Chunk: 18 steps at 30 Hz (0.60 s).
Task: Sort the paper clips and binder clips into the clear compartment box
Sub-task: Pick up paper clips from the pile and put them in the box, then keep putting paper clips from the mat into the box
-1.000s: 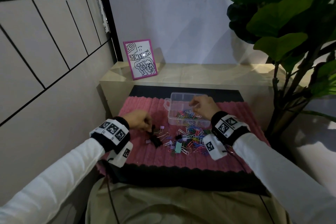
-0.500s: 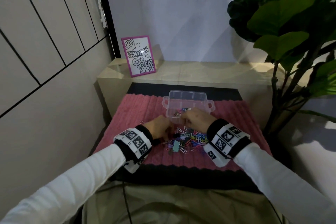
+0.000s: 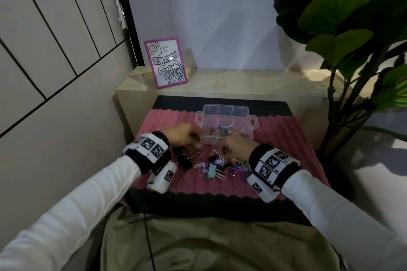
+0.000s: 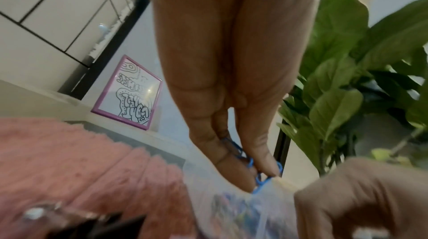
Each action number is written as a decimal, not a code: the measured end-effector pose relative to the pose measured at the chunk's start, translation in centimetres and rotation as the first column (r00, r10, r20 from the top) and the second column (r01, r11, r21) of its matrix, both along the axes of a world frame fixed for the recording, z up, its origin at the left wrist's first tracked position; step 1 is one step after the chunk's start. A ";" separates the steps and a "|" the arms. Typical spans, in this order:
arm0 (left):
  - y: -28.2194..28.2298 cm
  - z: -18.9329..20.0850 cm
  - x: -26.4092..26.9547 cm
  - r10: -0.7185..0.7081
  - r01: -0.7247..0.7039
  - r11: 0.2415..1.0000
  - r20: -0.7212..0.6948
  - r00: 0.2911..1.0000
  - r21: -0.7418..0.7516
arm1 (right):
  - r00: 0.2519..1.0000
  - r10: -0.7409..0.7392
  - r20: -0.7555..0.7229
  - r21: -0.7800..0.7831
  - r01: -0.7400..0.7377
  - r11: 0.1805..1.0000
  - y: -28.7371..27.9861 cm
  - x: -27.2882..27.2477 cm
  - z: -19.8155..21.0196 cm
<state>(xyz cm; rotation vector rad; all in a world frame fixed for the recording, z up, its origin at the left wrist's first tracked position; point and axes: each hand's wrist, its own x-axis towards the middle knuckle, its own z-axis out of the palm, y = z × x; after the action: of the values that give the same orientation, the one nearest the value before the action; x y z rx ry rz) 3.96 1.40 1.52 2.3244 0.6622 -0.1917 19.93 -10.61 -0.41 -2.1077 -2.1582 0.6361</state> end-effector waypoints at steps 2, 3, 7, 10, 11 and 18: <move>1.0 1.3 0.3 0.035 -0.032 0.999 0.084 0.996 -0.039 | 0.994 -0.055 -0.093 0.050 0.060 0.997 0.0 0.4 0.3; 1.4 1.9 0.5 0.055 -0.047 0.997 0.130 0.990 -0.061 | 0.984 -0.089 -0.153 0.065 0.100 0.993 -0.1 0.7 0.4; 2.5 2.8 2.6 0.190 -0.139 0.970 0.260 0.947 -0.201 | 0.871 -0.213 -0.442 0.049 0.261 0.964 -0.7 1.4 0.8; 2.4 2.4 4.4 0.220 -0.150 0.955 0.272 0.937 -0.255 | 0.743 -0.274 -0.610 0.004 0.349 0.937 -1.1 1.9 0.5; 2.2 2.2 5.0 0.196 -0.131 0.957 0.246 0.949 -0.257 | 0.713 -0.286 -0.640 -0.005 0.369 0.930 -1.1 2.2 0.4; 2.4 2.4 2.7 0.069 -0.032 0.985 0.218 0.973 -0.170 | 0.670 -0.278 -0.688 0.024 0.404 0.914 -1.7 3.9 1.6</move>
<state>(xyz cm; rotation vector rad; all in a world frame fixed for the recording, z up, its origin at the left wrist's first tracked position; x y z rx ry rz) 6.67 3.78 3.95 2.1276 0.5692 0.0382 23.80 -12.33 1.20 -1.7280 -1.3188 0.9390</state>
